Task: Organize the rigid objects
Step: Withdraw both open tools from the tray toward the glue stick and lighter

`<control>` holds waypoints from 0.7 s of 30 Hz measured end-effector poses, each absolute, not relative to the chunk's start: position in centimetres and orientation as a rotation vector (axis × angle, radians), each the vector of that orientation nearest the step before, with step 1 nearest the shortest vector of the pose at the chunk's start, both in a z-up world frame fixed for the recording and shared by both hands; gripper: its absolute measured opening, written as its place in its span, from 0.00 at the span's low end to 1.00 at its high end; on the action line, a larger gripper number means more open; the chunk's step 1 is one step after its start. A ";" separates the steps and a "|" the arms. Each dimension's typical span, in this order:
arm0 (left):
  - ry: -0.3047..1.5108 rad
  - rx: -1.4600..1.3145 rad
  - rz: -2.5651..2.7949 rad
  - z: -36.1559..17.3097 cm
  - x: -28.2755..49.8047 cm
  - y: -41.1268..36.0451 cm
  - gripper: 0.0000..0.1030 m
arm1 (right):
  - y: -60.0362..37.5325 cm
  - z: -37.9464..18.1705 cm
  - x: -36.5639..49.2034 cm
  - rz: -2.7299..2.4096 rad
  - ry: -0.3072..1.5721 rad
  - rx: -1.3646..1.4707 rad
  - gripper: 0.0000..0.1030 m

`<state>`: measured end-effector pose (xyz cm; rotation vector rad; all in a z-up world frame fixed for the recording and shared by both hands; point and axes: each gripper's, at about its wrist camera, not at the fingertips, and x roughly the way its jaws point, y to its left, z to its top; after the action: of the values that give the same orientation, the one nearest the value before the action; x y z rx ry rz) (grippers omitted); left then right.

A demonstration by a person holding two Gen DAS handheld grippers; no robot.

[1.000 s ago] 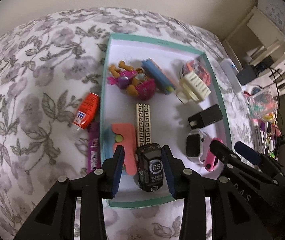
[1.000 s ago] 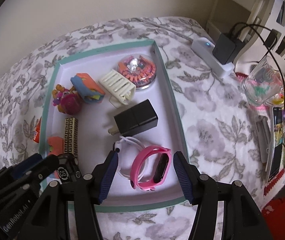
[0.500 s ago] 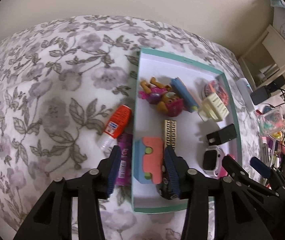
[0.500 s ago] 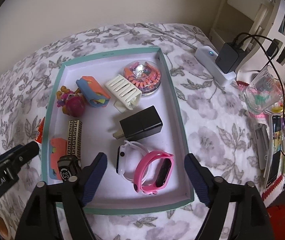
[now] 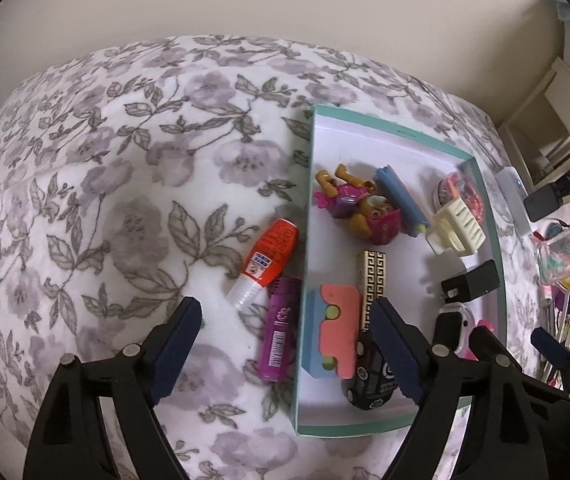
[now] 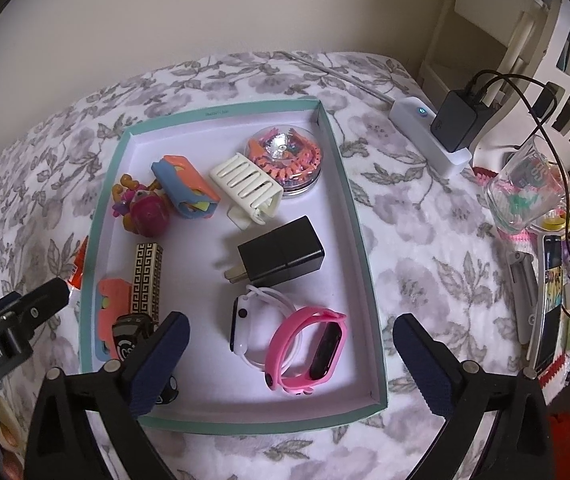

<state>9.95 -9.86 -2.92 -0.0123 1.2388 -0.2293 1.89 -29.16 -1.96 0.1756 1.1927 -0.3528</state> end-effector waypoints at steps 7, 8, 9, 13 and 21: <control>1.219 -0.035 -0.190 -2.8 10.3 -8.8 0.95 | -28.9 -1.9 1.9 -0.347 1.188 0.165 1.00; 1.219 -0.043 -0.188 -2.8 10.4 -8.6 0.95 | -28.8 -1.9 2.0 -0.345 1.187 0.162 1.00; 1.219 -0.050 -0.186 -2.7 10.5 -8.4 0.95 | -28.7 -1.9 2.0 -0.343 1.186 0.157 1.00; 1.209 -0.070 -0.173 -2.6 10.7 -7.8 0.95 | -28.3 -1.9 2.1 -0.333 1.185 0.143 1.00; 1.195 -0.182 -0.132 -2.4 12.0 -3.8 0.95 | -26.1 -1.8 2.8 -0.239 1.171 0.184 1.00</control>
<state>12.04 -3.80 -2.41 -0.1818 1.1949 -0.1321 2.77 -26.09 -1.76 0.1836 1.1705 -0.2393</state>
